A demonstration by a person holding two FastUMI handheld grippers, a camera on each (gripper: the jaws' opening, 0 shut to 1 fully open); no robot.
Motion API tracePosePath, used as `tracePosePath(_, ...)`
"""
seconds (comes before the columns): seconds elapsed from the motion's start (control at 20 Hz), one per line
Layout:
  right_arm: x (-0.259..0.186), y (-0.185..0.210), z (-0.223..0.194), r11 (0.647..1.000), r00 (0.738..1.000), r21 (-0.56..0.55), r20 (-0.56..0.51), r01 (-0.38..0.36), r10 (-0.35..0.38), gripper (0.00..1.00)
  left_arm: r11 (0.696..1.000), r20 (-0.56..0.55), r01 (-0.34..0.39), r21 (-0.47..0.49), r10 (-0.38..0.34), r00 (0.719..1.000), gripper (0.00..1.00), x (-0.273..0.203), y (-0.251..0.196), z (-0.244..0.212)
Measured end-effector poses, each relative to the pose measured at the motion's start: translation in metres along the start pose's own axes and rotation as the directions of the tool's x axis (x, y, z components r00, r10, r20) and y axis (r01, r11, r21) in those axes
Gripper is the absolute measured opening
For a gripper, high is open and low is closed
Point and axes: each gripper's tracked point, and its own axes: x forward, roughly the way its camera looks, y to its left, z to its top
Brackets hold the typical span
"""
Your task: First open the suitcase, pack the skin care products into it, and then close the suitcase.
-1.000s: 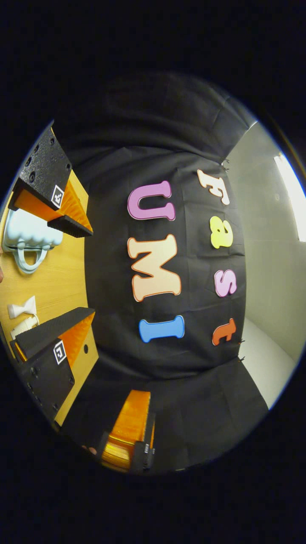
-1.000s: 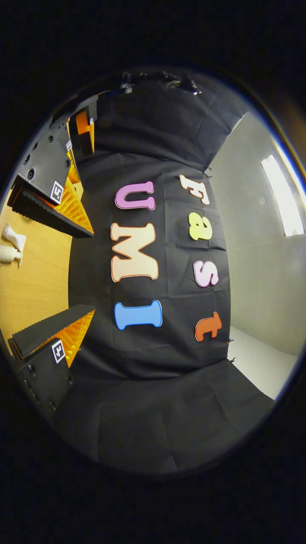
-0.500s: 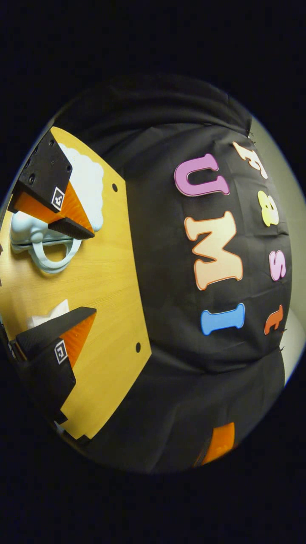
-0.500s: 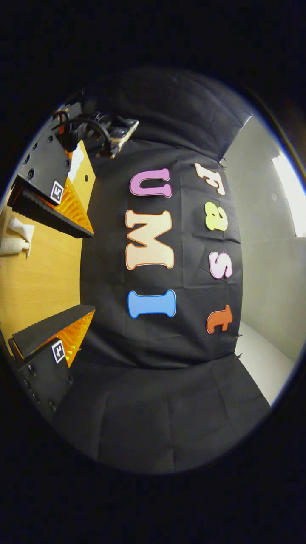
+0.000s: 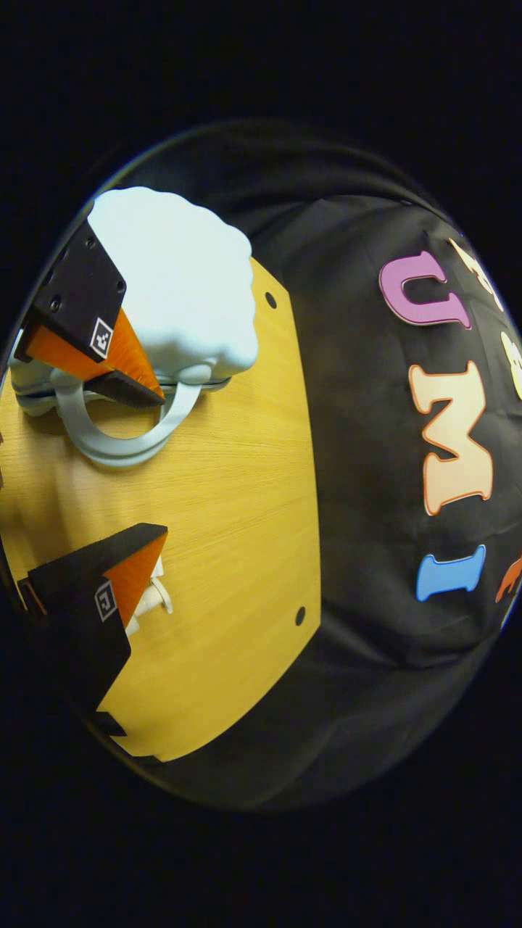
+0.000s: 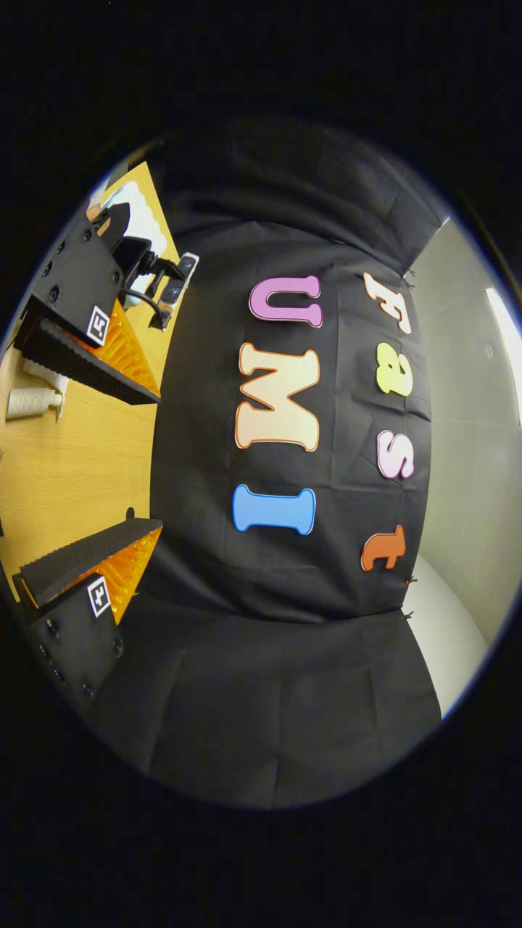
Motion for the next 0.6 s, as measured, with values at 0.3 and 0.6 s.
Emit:
tracePosePath(0.3,0.003,0.009,0.003,0.999,1.0,-0.033,0.005,-0.002,0.002,1.0,1.0,-0.1,-0.005,0.008,0.006,0.995,0.88,0.028,-0.001,-0.018)
tracePosePath(0.6,0.002,0.004,0.002,0.999,1.0,-0.032,0.006,0.003,-0.003,1.0,0.999,-0.188,-0.038,-0.003,0.036,0.981,0.88,0.038,0.001,-0.035)
